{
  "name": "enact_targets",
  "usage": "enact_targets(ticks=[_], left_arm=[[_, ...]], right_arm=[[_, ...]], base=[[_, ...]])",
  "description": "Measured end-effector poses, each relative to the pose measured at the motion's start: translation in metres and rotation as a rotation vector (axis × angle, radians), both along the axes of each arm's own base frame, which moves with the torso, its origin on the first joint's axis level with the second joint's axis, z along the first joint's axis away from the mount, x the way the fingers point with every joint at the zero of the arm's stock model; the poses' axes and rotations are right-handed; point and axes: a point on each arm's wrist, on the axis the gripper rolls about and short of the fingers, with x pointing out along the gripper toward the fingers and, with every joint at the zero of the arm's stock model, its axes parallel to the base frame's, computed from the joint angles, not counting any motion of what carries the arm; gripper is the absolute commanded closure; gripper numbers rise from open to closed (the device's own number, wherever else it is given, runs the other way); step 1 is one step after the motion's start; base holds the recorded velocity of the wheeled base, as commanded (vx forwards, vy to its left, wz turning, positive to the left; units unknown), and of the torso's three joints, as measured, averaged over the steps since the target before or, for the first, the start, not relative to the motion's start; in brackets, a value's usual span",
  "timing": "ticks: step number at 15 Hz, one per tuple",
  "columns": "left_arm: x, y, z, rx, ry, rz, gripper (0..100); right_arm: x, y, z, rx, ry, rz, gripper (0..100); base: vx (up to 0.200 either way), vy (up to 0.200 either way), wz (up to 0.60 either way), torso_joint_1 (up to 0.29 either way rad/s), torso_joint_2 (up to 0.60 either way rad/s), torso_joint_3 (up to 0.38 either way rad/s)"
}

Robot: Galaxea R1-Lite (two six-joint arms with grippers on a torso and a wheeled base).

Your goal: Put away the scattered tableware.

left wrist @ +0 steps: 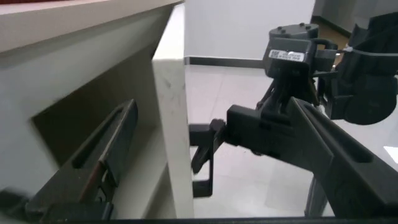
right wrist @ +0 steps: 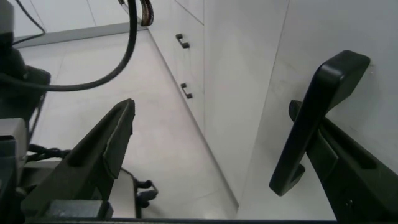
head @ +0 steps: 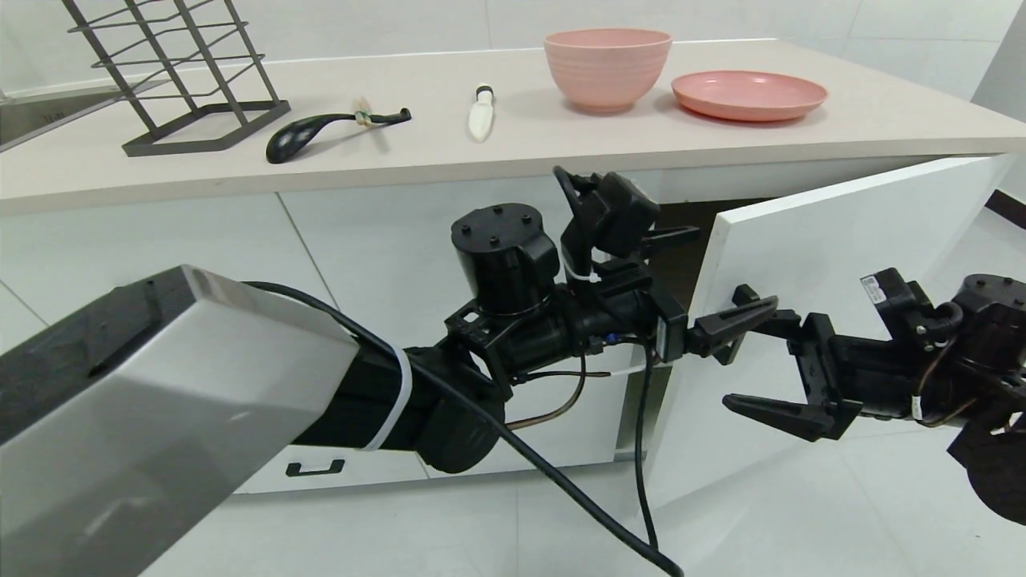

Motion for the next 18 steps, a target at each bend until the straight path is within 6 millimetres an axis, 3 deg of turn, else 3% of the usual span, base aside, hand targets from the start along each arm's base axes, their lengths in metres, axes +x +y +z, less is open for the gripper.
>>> enact_targets(ticks=[3, 6, 10, 14, 17, 18], left_arm=[[-0.011, -0.017, -0.008, 0.008, 0.01, -0.04, 0], [-0.023, -0.032, -0.015, -0.006, 0.024, -0.09, 0], [-0.038, -0.045, -0.017, -0.046, 0.071, -0.122, 0], [-0.041, -0.047, -0.019, -0.043, 0.073, -0.134, 0], [-0.041, -0.047, -0.019, -0.041, 0.074, -0.14, 0], [-0.041, -0.048, -0.019, -0.041, 0.077, -0.134, 0]], right_arm=[[-0.021, -0.004, 0.0, -0.005, 0.016, 0.003, 0], [-0.029, -0.008, -0.004, -0.015, 0.012, -0.023, 0], [-0.024, -0.023, -0.007, -0.016, 0.016, -0.215, 0], [-0.02, -0.039, -0.01, -0.018, 0.029, -0.288, 0], [-0.02, -0.041, -0.011, -0.018, 0.034, -0.294, 0], [-0.018, -0.046, -0.012, -0.017, 0.049, -0.382, 0]], base=[[0.0, 0.0, 0.0, 0.0, 0.0, 0.0], [0.0, 0.0, 0.0, 0.0, 0.0, 0.0], [0.0, 0.0, 0.0, 0.0, 0.0, 0.0], [0.0, 0.0, 0.0, 0.0, 0.0, 0.0], [0.0, 0.0, 0.0, 0.0, 0.0, 0.0], [0.0, 0.0, 0.0, 0.0, 0.0, 0.0]])
